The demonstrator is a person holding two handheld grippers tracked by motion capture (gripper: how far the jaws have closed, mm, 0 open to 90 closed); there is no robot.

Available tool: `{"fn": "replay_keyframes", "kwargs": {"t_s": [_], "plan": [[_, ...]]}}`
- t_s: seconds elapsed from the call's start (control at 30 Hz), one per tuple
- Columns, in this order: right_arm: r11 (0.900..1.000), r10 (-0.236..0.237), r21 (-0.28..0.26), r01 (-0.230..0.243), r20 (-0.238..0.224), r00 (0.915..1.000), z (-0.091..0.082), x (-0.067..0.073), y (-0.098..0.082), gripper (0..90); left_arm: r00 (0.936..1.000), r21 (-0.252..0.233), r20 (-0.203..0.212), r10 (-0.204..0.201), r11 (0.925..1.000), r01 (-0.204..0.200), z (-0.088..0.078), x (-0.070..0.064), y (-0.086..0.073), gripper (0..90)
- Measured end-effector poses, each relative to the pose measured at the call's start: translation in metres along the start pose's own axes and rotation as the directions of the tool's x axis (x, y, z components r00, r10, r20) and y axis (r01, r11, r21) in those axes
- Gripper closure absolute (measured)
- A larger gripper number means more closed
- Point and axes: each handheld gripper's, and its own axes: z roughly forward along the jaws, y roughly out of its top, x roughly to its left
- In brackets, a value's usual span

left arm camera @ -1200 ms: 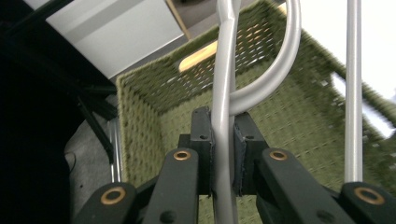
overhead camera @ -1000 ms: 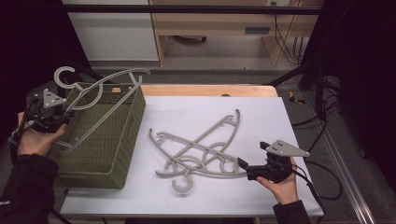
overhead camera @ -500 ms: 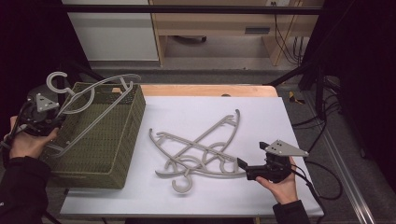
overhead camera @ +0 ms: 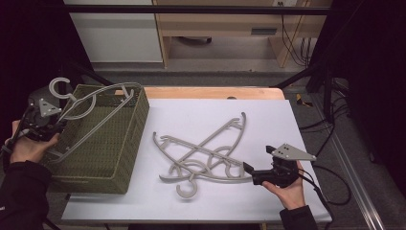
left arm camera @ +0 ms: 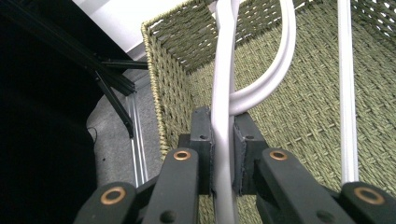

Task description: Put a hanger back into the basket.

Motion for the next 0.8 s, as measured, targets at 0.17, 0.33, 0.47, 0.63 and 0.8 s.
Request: {"fn": "replay_keyframes", "kwargs": {"t_s": [0.17,0.33,0.47,0.63,0.8], "plan": [[1.0,0.001,0.003,-0.001,0.002,1.0,0.001,0.0,0.0,1.8,0.9996,0.015,-0.011,0.026,0.9996,-0.025,0.003,0.0,-0.002,81.0],[1.0,0.001,0.003,-0.001,0.001,1.0,0.001,0.0,0.0,1.9,0.9997,0.028,-0.006,0.026,0.9993,-0.026,0.008,0.001,-0.007,81.0],[1.0,0.001,0.004,-0.001,0.001,1.0,0.001,0.0,0.0,1.9,0.9988,0.066,-0.008,0.049,0.9966,-0.048,0.017,-0.005,-0.012,81.0],[1.0,0.004,0.003,-0.004,-0.004,1.0,0.002,0.001,-0.001,2.1,0.9996,0.092,0.006,0.027,0.9954,-0.028,0.029,-0.012,-0.018,80.7],[1.0,-0.007,0.013,0.007,-0.005,1.0,0.004,0.001,-0.001,2.3,0.9989,0.11,0.046,0.005,0.9939,-0.01,0.039,-0.021,-0.022,80.6]]}}
